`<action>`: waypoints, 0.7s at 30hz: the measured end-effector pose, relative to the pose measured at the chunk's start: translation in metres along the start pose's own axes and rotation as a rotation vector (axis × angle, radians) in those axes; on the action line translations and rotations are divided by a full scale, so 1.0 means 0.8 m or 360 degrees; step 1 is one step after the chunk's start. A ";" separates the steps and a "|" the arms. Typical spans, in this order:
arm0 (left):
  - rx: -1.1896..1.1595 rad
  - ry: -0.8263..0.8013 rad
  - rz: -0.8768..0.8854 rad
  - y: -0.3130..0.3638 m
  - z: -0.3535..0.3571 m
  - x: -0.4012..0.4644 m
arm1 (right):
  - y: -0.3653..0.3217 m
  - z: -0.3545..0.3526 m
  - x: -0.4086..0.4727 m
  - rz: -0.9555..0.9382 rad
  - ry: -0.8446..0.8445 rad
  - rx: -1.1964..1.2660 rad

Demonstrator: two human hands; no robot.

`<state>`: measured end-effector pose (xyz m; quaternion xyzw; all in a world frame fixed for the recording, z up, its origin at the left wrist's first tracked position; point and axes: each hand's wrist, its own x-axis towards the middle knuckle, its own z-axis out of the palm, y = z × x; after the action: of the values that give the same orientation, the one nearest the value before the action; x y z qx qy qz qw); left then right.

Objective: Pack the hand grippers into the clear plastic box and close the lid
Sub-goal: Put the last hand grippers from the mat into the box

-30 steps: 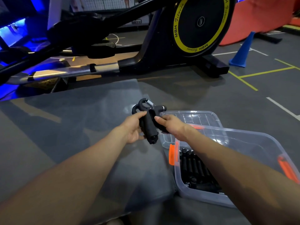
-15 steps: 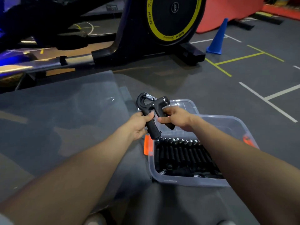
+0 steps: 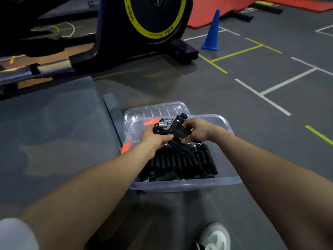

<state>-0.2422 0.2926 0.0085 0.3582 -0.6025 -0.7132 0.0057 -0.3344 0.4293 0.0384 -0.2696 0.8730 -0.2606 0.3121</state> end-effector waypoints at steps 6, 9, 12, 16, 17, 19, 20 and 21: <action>0.0432 0.0081 0.0163 0.021 0.036 -0.016 | 0.017 -0.022 -0.024 0.0023 0.0006 -0.0112; 0.0470 -0.0034 0.0170 0.015 0.040 -0.006 | 0.022 -0.022 -0.030 0.0067 0.0022 -0.0106; 0.0706 -0.0129 0.0213 0.001 0.039 0.008 | 0.033 -0.016 -0.031 0.0099 -0.0011 -0.0170; 0.1177 -0.0267 0.0388 -0.006 0.043 0.032 | 0.048 -0.015 -0.017 0.0186 -0.0107 -0.0271; 0.1217 -0.0291 0.0419 -0.009 0.042 0.036 | 0.048 -0.015 -0.013 0.0200 -0.0140 -0.0325; 0.1195 -0.0308 0.0411 -0.019 0.037 0.045 | 0.050 -0.013 -0.007 0.0204 -0.0191 -0.0429; 0.1170 -0.0315 0.0394 -0.024 0.035 0.047 | 0.052 -0.011 -0.004 0.0195 -0.0201 -0.0460; 0.1153 -0.0325 0.0380 -0.030 0.033 0.050 | 0.054 -0.008 -0.001 0.0184 -0.0207 -0.0472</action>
<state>-0.2755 0.3044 -0.0315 0.1916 -0.8501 -0.4806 -0.0979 -0.3513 0.4630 0.0159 -0.2784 0.8939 -0.0925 0.3390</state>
